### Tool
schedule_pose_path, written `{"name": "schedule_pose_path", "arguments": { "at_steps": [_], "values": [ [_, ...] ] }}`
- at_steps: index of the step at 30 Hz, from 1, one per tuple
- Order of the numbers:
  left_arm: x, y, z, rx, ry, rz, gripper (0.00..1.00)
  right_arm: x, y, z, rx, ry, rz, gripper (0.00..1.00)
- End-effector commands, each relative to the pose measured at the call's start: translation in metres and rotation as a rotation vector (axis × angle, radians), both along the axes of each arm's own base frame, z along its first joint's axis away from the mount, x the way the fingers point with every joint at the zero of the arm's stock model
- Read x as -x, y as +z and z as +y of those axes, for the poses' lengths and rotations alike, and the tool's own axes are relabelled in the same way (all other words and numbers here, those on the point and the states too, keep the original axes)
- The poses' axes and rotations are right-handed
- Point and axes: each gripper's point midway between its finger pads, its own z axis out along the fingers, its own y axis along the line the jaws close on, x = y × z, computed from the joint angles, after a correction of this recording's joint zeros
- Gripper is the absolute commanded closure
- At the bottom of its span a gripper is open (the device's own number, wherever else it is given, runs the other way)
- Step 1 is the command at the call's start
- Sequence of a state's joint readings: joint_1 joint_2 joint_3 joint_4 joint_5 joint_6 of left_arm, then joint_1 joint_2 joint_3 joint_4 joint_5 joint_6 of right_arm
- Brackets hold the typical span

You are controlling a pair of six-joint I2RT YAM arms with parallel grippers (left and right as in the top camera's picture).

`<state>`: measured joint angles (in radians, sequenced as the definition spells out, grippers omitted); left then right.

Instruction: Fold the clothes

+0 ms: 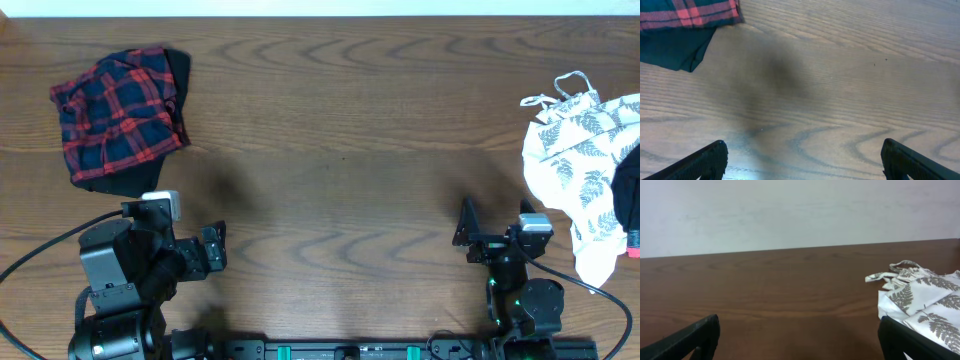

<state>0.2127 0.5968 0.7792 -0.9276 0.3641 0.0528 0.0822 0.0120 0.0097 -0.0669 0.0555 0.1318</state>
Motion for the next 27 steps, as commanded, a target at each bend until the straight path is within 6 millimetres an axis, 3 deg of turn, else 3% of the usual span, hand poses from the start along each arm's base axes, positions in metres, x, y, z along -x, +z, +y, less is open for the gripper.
{"name": "schedule_pose_path", "arguments": {
  "at_steps": [1, 8, 11, 20, 27],
  "values": [
    [0.002, 0.002, -0.008, -0.005, -0.044, -0.013, 0.02, 0.000, -0.001, 0.000, 0.013, 0.004, -0.001, 0.01],
    [0.010, 0.016, -0.017, -0.099, -0.114, -0.137, 0.02, 0.000, -0.001, 0.000, 0.013, 0.004, -0.001, 0.01],
    [0.002, 0.017, -0.017, -0.164, -0.127, -0.258, 0.02, 0.000, -0.001, 0.000, 0.013, 0.004, -0.001, 0.01],
    [-0.030, -0.007, -0.020, -0.182, -0.103, -0.591, 0.02, 0.000, -0.001, 0.000, 0.013, 0.004, -0.001, 0.01],
    [-0.044, -0.002, -0.020, -0.207, -0.087, -0.806, 0.02, 0.000, -0.001, 0.000, 0.013, 0.004, -0.001, 0.01]
  ]
}}
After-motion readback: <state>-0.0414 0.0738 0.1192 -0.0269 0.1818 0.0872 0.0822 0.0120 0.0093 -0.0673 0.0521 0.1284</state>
